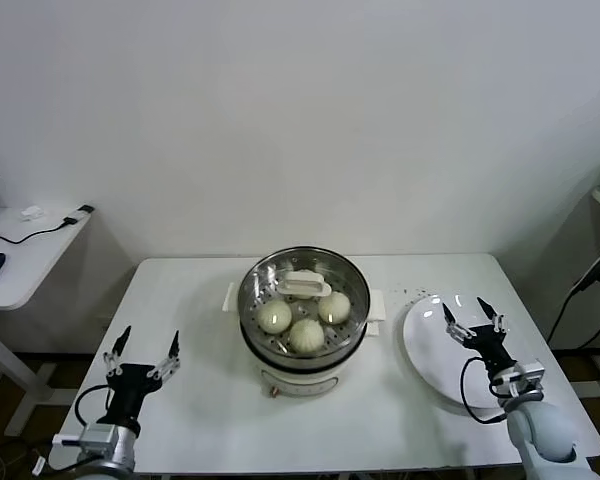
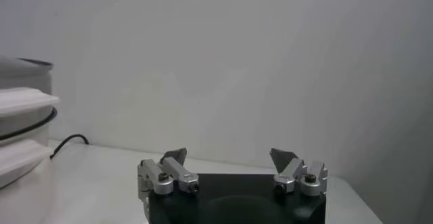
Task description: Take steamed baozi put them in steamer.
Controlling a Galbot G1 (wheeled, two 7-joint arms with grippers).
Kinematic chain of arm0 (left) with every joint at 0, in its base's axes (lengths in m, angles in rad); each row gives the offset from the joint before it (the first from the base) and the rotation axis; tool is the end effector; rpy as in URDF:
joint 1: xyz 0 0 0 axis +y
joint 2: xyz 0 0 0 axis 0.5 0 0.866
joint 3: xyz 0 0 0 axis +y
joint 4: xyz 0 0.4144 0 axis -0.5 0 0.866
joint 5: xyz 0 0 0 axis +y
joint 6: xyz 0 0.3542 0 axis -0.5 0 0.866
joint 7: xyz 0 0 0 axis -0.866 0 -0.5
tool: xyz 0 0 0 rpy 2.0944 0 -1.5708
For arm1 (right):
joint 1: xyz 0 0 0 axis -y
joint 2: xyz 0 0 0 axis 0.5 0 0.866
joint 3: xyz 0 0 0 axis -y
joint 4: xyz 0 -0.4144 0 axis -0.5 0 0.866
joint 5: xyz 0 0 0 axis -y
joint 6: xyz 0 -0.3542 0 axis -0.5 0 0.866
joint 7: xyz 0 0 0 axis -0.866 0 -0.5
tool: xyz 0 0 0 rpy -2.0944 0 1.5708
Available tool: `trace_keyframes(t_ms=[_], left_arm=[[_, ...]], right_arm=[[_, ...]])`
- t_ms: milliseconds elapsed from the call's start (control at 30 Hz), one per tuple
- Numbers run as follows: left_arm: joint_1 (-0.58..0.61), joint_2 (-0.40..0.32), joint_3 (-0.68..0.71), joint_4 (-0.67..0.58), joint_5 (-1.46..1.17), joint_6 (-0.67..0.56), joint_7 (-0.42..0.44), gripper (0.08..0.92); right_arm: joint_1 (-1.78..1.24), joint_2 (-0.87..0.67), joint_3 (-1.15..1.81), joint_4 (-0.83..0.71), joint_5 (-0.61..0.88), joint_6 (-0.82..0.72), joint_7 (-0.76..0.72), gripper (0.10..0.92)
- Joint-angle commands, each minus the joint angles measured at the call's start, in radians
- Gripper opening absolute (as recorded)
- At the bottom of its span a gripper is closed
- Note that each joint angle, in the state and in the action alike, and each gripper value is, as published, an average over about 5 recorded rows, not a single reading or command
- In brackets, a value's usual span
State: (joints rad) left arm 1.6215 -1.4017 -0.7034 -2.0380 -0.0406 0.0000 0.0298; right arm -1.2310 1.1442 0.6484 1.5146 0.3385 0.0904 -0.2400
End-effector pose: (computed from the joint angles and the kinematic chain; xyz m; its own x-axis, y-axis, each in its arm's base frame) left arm 0.1299 0.0986 -0.3720 -0.9948 -0.0524 0.0877 -0.0345 0.9804 0.1942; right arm 0.2760 -0.2198 -0.4349 -0.9873 -0.1100 0.1148 -0.1199 0.9893 -0.0830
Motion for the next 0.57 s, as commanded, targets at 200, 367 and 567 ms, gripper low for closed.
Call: trace_keyframes(t_ms=[200,367,567], left_arm=[[0.028,-0.039,-0.045,0.042,-0.117,-0.08,0.012,0.823],[0.021,-0.038,-0.045,0.037,-0.097,-0.075,0.01,0.823],[0.01,-0.042,-0.045,0.026,-0.078,-0.057,0.007,0.823]], right_arm=[[-0.046,0.027,0.036,0.056,-0.008,-0.004,0.004,0.823],[-0.057,0.04,0.049,0.058,-0.008,-0.002,-0.001,0.823],[-0.068,0.045,0.061,0.061,0.01,-0.008,-0.009,0.823]])
